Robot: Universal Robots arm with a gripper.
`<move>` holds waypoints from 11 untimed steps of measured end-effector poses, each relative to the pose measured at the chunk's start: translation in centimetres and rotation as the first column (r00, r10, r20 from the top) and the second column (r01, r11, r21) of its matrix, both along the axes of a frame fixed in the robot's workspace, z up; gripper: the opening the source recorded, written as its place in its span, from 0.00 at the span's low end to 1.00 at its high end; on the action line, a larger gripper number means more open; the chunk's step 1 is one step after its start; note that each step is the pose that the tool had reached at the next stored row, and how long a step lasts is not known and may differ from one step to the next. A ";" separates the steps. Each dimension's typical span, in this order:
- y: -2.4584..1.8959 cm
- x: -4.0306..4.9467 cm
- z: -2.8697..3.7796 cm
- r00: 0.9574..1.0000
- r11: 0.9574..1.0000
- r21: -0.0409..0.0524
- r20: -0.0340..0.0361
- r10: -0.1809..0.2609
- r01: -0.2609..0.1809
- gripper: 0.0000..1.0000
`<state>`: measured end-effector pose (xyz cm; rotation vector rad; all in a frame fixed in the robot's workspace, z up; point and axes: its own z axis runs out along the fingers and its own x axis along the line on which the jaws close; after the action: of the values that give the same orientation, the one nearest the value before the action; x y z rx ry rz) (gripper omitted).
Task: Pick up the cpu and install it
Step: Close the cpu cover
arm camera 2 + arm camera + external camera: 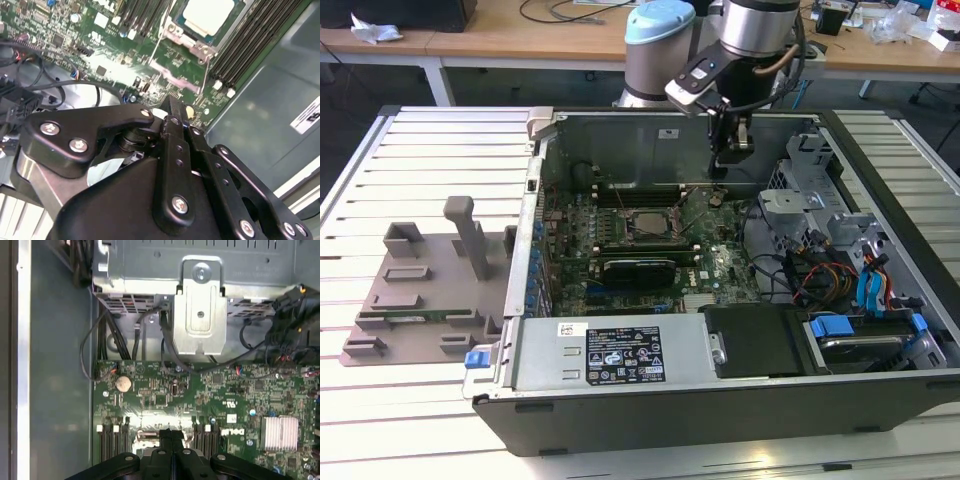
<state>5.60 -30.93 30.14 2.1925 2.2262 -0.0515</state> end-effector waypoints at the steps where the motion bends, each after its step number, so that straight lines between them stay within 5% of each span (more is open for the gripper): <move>1: 0.00 0.26 0.00 1.000 1.000 0.000 0.000 0.000 0.000 0.11; 11: 0.00 2.91 0.00 1.000 1.000 -0.008 0.000 0.000 0.000 0.11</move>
<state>8.52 -30.93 30.14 2.1883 2.2218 -0.0608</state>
